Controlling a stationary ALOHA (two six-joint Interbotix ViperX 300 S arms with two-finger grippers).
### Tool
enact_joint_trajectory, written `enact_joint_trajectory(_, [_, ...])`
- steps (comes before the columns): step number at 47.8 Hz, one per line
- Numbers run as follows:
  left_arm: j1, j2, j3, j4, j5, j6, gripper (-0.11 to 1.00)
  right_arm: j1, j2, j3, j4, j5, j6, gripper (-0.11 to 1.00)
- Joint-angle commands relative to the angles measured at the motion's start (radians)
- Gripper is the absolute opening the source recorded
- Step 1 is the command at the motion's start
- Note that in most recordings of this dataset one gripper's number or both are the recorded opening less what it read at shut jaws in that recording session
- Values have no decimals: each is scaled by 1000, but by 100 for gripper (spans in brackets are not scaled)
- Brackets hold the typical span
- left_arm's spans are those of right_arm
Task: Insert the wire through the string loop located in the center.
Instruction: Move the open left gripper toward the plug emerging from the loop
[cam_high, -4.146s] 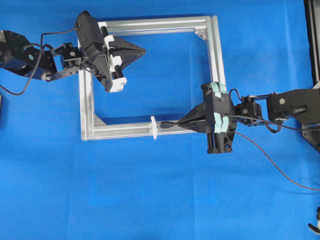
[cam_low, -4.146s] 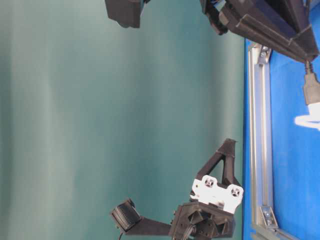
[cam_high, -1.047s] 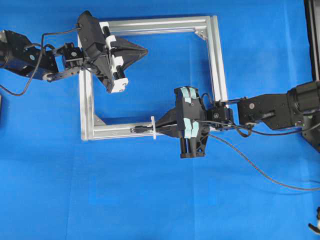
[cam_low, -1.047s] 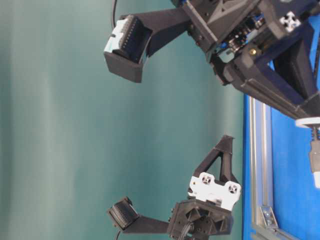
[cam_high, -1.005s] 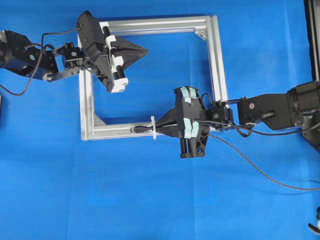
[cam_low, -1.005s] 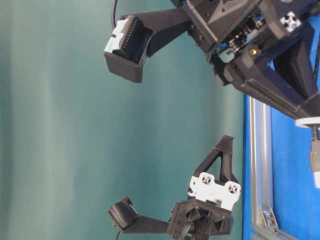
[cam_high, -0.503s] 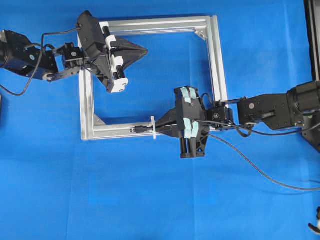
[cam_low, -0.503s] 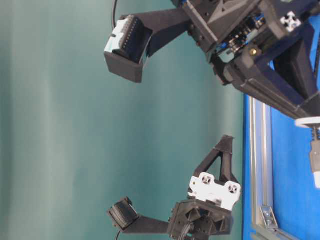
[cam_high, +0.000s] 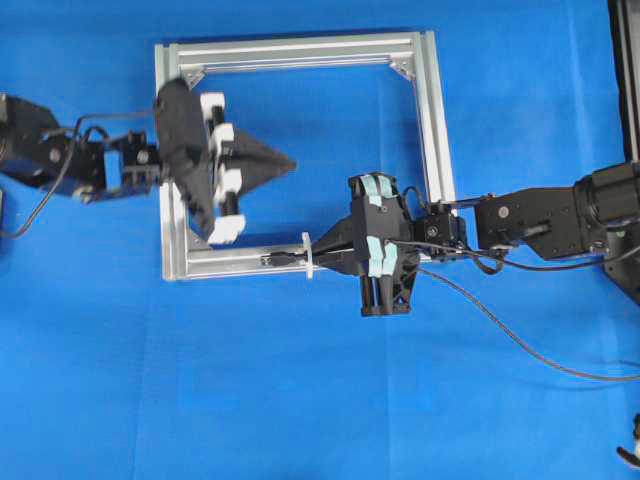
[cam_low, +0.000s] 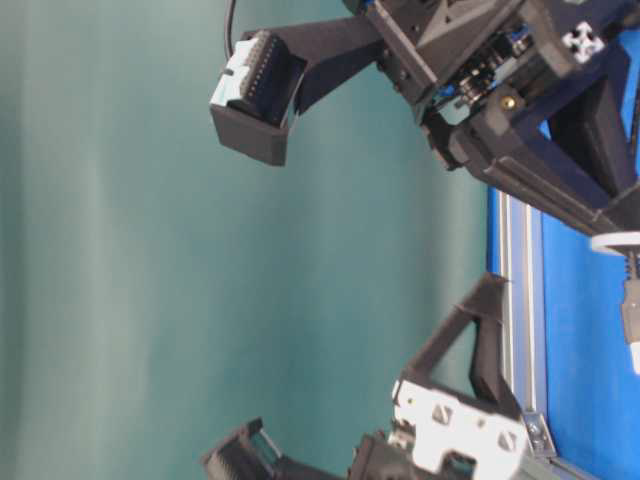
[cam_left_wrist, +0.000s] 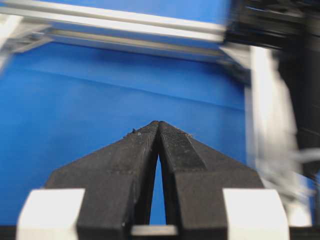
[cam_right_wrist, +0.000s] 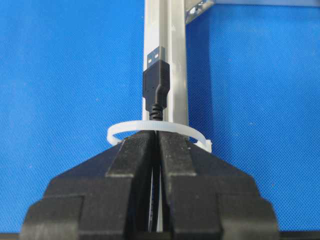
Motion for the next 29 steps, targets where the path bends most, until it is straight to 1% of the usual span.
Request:
enact_joint_trajectory(1, [-48, -44, 6, 2, -5, -5, 0, 5, -15, -14, 0, -3, 0, -2])
enact_joint_trajectory(13, [-155, -89, 31, 2, -3, -20, 0, 5, -14, -14, -2, -3, 0, -2])
enact_joint_trajectory(19, [-175, -89, 28, 3, -2, -20, 0, 5, -14, -14, 0, -3, -2, -2])
enact_joint_trajectory(29, [-181, -87, 21, 2, 14, -20, 0, 5, -15, -12, 0, -3, 0, -2])
